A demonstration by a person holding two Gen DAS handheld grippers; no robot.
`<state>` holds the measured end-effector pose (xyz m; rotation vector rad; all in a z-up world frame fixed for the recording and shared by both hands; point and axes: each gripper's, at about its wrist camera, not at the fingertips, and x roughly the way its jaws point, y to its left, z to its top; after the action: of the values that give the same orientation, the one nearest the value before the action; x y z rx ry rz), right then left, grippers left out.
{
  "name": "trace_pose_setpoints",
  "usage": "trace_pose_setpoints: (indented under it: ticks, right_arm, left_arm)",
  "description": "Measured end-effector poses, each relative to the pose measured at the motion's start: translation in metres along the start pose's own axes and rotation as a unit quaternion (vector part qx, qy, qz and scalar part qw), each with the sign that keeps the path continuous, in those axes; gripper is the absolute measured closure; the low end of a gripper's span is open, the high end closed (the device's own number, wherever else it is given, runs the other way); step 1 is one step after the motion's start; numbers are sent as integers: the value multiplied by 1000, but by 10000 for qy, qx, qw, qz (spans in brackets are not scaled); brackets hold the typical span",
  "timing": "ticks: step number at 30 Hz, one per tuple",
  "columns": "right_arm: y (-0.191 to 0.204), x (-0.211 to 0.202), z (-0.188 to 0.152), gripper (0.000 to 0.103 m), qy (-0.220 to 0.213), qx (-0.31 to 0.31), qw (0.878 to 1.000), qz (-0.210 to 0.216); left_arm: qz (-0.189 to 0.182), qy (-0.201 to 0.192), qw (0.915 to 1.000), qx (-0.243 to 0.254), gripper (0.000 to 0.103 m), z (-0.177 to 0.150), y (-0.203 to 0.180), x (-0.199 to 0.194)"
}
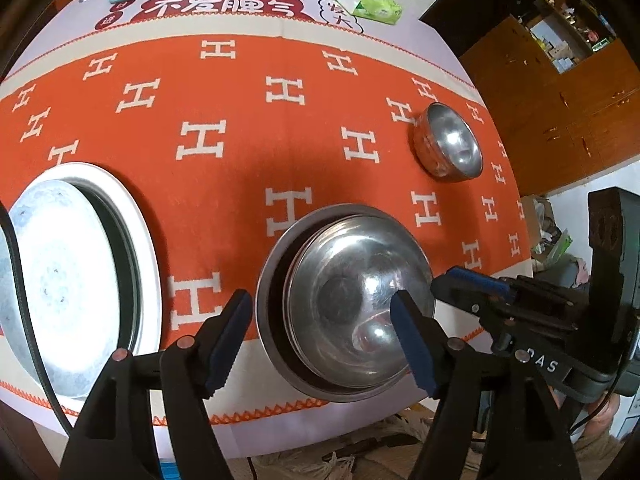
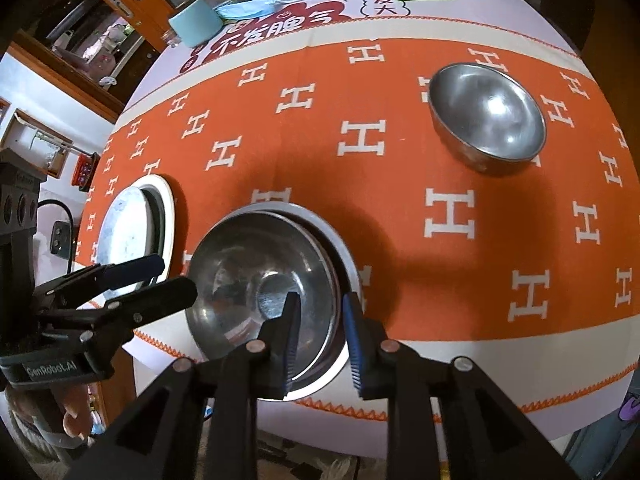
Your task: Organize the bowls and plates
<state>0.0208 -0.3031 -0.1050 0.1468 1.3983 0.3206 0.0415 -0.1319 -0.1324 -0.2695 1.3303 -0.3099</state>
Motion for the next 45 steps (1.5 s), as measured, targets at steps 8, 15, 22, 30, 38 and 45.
trace_pose_setpoints:
  ticks: [8, 15, 22, 30, 38, 45]
  right_arm:
    - [4, -1, -7, 81, 24, 23, 9995, 329]
    - [4, -17, -8, 81, -235, 8, 9985, 500]
    - [-3, -37, -2, 81, -550, 17, 9975, 438]
    - [-21, -67, 18, 81, -1065, 92, 9943, 47]
    - [-61, -108, 49, 81, -1680, 513, 9839, -327]
    - [-98, -126, 70, 65, -2071, 954, 9718, -596]
  left_arm:
    - [-122, -82, 9999, -38, 28, -3, -6, -6]
    - [-206, -269, 9994, 1, 28, 3, -11, -19]
    - [-79, -588, 9975, 386, 28, 27, -32, -42]
    - [188, -1054, 9896, 957, 28, 73, -66, -71]
    - [285, -1289, 9783, 1600, 28, 120, -111, -71]
    - [268, -1283, 9726, 1922, 28, 158, -145, -45]
